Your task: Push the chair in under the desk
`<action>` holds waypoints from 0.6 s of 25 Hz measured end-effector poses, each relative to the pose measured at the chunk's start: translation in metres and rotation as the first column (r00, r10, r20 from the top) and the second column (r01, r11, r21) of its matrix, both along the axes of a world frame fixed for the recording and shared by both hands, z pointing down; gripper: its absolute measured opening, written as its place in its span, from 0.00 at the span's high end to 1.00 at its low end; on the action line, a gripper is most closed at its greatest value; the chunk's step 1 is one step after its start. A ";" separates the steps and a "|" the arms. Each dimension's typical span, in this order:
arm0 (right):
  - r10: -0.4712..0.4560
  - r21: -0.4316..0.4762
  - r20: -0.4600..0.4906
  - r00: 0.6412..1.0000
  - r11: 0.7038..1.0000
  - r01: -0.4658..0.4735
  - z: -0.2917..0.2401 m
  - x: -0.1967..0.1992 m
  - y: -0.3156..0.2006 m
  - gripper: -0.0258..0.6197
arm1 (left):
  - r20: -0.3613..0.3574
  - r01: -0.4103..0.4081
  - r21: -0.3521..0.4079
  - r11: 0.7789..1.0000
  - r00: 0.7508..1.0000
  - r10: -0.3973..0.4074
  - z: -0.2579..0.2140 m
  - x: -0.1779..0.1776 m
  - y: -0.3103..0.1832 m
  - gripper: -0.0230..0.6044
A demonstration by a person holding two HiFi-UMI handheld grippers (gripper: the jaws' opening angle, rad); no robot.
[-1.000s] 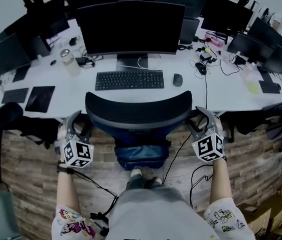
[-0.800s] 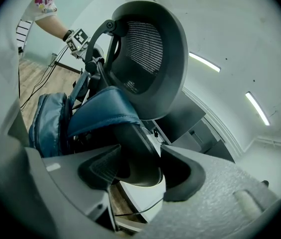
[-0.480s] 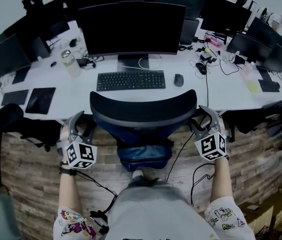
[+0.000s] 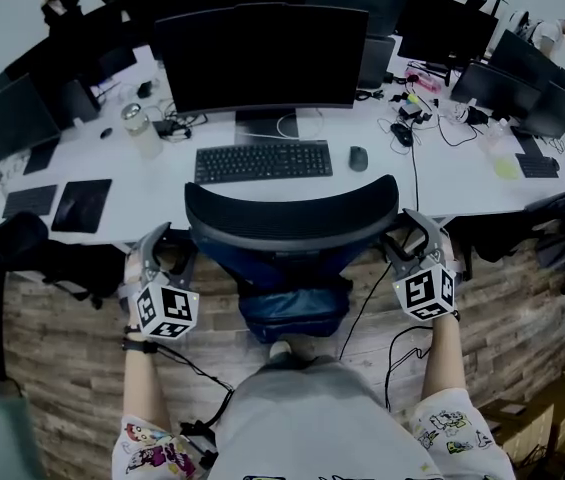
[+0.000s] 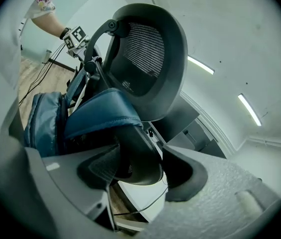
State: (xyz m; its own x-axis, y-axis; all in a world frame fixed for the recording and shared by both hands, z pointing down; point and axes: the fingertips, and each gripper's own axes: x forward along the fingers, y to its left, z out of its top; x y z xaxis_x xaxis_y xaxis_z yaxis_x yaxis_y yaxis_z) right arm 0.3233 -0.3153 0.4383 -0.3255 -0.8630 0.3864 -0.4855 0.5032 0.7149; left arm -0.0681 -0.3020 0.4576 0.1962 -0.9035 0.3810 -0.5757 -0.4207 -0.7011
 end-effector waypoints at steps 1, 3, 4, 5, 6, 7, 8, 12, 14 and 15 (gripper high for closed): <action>-0.001 -0.001 0.000 1.000 1.000 0.001 -0.001 0.001 0.002 0.56 | -0.003 0.005 -0.004 1.000 1.000 -0.005 -0.001 -0.001 0.001 0.56; -0.001 -0.002 0.008 1.000 1.000 0.001 -0.005 0.001 0.007 0.56 | -0.013 0.013 -0.001 1.000 1.000 -0.013 -0.003 -0.002 0.003 0.55; -0.002 -0.001 0.018 1.000 1.000 0.002 -0.008 0.001 0.010 0.56 | -0.018 0.015 0.004 1.000 1.000 -0.015 -0.005 -0.001 0.006 0.54; -0.003 0.001 0.032 0.999 1.000 0.003 -0.011 0.000 0.013 0.56 | -0.023 0.017 0.007 1.000 1.000 -0.017 -0.007 -0.001 0.008 0.54; -0.005 0.005 0.049 0.999 1.000 0.004 -0.013 -0.002 0.015 0.56 | -0.029 0.018 0.008 1.000 0.999 -0.017 -0.008 0.000 0.011 0.54; -0.003 0.009 0.068 0.998 1.000 0.003 -0.016 -0.003 0.019 0.56 | -0.039 0.020 0.009 1.000 0.999 -0.020 -0.010 0.001 0.014 0.54; 0.001 0.013 0.089 0.996 1.000 -0.002 -0.020 -0.005 0.022 0.56 | -0.054 0.025 0.012 1.000 0.998 -0.025 -0.012 0.002 0.017 0.54; -0.017 0.019 0.224 0.974 1.000 0.013 -0.032 -0.023 0.038 0.56 | -0.140 0.035 0.021 0.999 0.990 -0.031 -0.020 0.010 0.030 0.54; -0.029 0.020 0.295 0.955 1.000 0.024 -0.036 -0.033 0.047 0.56 | -0.193 0.042 0.019 0.999 0.981 -0.037 -0.024 0.016 0.038 0.55; -0.036 0.022 0.323 0.946 0.999 0.031 -0.038 -0.037 0.052 0.58 | -0.220 0.052 0.016 0.999 0.974 -0.047 -0.025 0.019 0.042 0.55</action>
